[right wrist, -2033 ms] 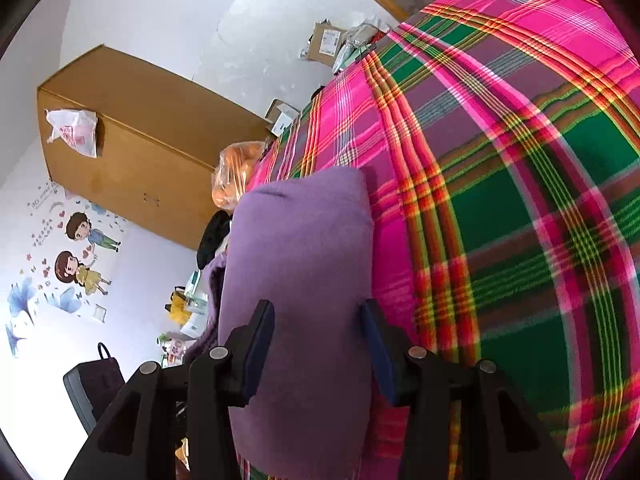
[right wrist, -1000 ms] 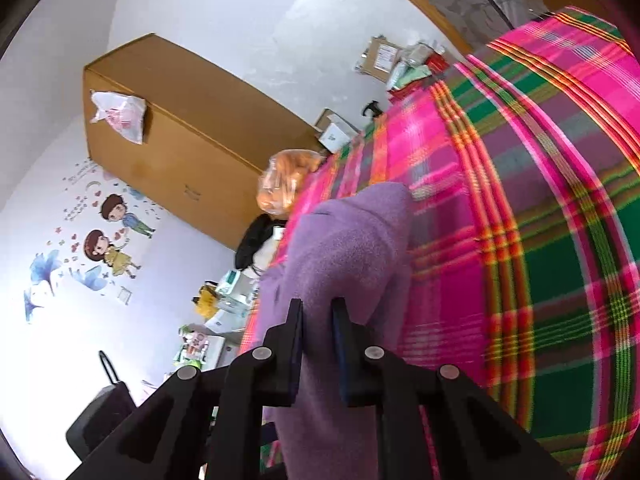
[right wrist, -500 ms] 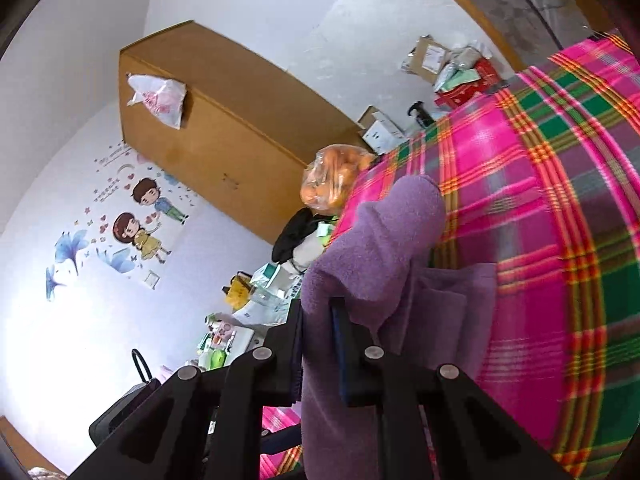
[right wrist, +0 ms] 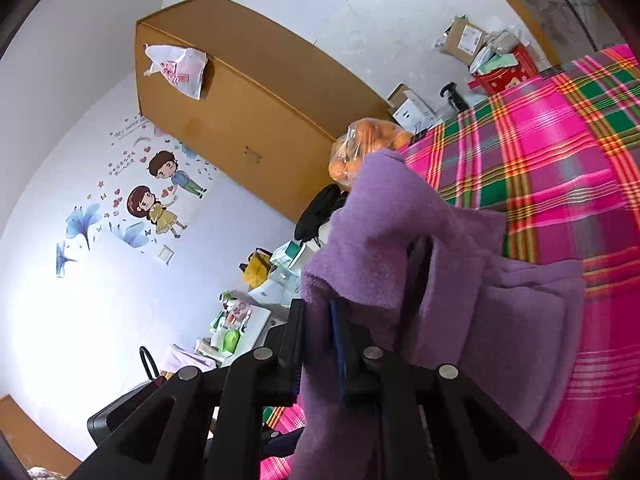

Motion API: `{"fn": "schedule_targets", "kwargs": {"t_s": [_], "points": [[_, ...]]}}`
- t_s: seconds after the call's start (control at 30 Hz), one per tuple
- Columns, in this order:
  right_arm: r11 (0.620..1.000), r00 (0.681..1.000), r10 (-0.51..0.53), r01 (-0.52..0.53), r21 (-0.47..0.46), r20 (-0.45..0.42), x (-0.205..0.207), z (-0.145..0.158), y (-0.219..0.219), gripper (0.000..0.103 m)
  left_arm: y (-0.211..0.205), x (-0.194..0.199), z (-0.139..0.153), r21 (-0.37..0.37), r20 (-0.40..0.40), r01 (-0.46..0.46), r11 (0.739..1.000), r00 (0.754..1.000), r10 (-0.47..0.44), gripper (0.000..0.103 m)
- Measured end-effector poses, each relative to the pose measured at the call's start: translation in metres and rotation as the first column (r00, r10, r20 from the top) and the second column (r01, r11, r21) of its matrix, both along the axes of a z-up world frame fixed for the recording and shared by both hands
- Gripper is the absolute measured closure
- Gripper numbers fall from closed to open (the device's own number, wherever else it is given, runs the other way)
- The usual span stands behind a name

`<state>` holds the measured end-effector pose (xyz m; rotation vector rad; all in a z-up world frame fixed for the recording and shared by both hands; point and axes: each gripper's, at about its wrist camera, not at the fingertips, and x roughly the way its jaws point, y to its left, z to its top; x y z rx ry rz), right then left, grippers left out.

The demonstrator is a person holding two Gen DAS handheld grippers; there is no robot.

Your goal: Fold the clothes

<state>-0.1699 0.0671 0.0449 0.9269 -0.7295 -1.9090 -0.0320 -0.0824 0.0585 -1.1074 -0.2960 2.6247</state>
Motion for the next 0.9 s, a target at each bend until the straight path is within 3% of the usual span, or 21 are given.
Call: {"fn": "schedule_targets", "kwargs": {"t_s": [0.4, 0.9], "points": [[0.997, 0.996, 0.078, -0.079, 0.017, 0.051, -0.011, -0.021, -0.041, 0.097, -0.026, -0.001, -0.011, 0.012, 0.027, -0.07, 0.997, 0.997, 0.07, 0.061], [0.99, 0.986, 0.114, -0.123, 0.07, 0.123, -0.019, -0.043, -0.079, 0.097, -0.056, 0.019, 0.003, 0.053, 0.0, -0.162, 0.985, 0.987, 0.162, 0.061]]}}
